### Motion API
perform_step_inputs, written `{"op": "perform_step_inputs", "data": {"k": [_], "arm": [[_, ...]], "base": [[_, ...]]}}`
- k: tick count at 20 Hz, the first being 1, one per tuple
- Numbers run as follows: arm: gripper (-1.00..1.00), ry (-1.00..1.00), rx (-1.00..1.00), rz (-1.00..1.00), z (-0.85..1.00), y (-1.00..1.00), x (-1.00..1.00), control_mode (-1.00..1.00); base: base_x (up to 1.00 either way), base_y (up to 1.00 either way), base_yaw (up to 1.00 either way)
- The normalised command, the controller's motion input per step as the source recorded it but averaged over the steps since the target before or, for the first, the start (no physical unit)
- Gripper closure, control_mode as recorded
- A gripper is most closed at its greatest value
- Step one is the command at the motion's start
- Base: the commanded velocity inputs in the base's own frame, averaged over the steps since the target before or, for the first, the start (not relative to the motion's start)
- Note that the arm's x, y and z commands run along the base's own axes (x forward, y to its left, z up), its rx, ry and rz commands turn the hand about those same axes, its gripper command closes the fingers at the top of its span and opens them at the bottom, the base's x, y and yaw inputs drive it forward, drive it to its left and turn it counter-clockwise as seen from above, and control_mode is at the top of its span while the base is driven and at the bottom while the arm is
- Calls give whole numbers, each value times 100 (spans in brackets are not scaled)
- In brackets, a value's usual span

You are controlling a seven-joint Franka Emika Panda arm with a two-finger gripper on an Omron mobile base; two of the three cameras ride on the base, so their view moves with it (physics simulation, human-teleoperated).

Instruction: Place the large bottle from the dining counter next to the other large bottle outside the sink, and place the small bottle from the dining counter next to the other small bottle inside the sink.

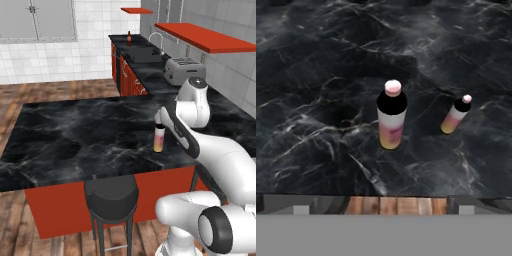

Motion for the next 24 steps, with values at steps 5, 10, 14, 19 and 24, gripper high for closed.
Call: {"op": "perform_step_inputs", "data": {"k": [5,10,14,19,24], "arm": [[-100,-6,2,0,-26,-7,11,-100],[-100,-8,4,0,-24,0,19,-100],[-100,-5,4,0,-14,-6,26,-100],[-100,1,0,0,-10,-8,25,-100],[-100,1,0,0,-5,0,29,-100]], "base": [[0,0,0],[0,0,0],[0,0,0],[0,0,0],[0,0,0]]}}
